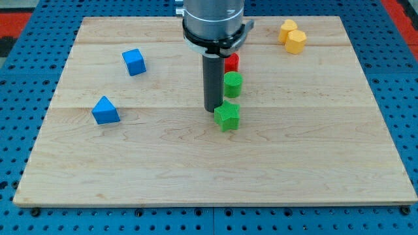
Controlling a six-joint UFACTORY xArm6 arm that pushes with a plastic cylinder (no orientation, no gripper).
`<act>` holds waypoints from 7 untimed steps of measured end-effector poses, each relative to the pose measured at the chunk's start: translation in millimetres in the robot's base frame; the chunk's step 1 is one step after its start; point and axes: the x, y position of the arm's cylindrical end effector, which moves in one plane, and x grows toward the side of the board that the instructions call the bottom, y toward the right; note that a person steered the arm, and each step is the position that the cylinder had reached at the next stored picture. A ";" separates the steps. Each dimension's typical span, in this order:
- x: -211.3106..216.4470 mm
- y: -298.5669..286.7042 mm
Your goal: Slide the yellow hexagon slightly down
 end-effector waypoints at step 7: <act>31.1 190.4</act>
